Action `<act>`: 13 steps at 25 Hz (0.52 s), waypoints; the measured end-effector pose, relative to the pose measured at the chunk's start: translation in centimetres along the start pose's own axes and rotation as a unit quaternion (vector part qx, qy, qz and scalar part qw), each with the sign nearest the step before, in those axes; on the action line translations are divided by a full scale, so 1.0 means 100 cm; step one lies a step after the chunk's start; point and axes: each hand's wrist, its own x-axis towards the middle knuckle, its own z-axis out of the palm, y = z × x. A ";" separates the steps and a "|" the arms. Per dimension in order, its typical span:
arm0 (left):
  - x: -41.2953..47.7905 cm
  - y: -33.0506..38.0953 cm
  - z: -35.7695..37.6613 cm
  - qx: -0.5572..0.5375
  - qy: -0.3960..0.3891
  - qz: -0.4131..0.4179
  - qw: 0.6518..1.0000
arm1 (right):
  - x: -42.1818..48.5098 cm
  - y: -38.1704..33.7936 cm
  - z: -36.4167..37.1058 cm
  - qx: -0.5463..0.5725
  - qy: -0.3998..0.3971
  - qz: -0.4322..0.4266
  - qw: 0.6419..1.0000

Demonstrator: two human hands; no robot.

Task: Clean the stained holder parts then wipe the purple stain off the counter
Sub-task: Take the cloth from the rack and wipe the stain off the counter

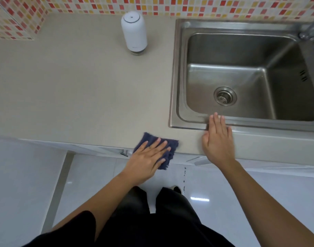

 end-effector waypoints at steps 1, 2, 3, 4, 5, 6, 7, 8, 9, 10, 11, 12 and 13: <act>-0.016 -0.023 -0.006 -0.013 -0.010 -0.020 1.000 | -0.004 -0.018 0.001 0.018 0.001 -0.012 1.000; -0.033 -0.049 -0.013 -0.028 -0.002 -0.055 0.998 | -0.007 -0.038 0.004 0.038 0.002 -0.027 0.999; -0.047 -0.081 -0.021 -0.036 0.013 -0.099 0.994 | -0.010 -0.061 0.008 0.056 -0.002 -0.045 0.997; -0.058 -0.117 -0.031 -0.037 0.024 -0.149 0.988 | -0.012 -0.085 0.012 0.071 -0.011 -0.063 0.995; -0.062 -0.152 -0.040 -0.037 0.029 -0.198 0.979 | -0.013 -0.109 0.017 0.081 -0.022 -0.080 0.993; -0.054 -0.183 -0.048 -0.039 0.039 -0.247 0.968 | -0.014 -0.130 0.021 0.088 -0.033 -0.097 0.991; -0.036 -0.209 -0.056 -0.037 0.049 -0.295 0.953 | -0.014 -0.152 0.026 0.093 -0.043 -0.112 0.988; -0.013 -0.226 -0.060 -0.030 0.054 -0.334 0.941 | -0.015 -0.172 0.030 0.095 -0.052 -0.123 0.987; 0.010 -0.229 -0.062 -0.025 0.052 -0.348 0.936 | -0.016 -0.190 0.034 0.095 -0.056 -0.128 0.986; 0.028 -0.224 -0.059 -0.035 0.042 -0.336 0.940 | -0.015 -0.205 0.038 0.095 -0.055 -0.126 0.986; 0.036 -0.216 -0.055 -0.054 0.030 -0.309 0.949 | -0.013 -0.218 0.042 0.094 -0.052 -0.115 0.988; 0.031 -0.206 -0.051 -0.065 0.018 -0.268 0.961 | -0.011 -0.228 0.045 0.091 -0.049 -0.102 0.989; 0.012 -0.198 -0.048 -0.055 0.009 -0.215 0.975 | -0.009 -0.235 0.048 0.088 -0.048 -0.089 0.991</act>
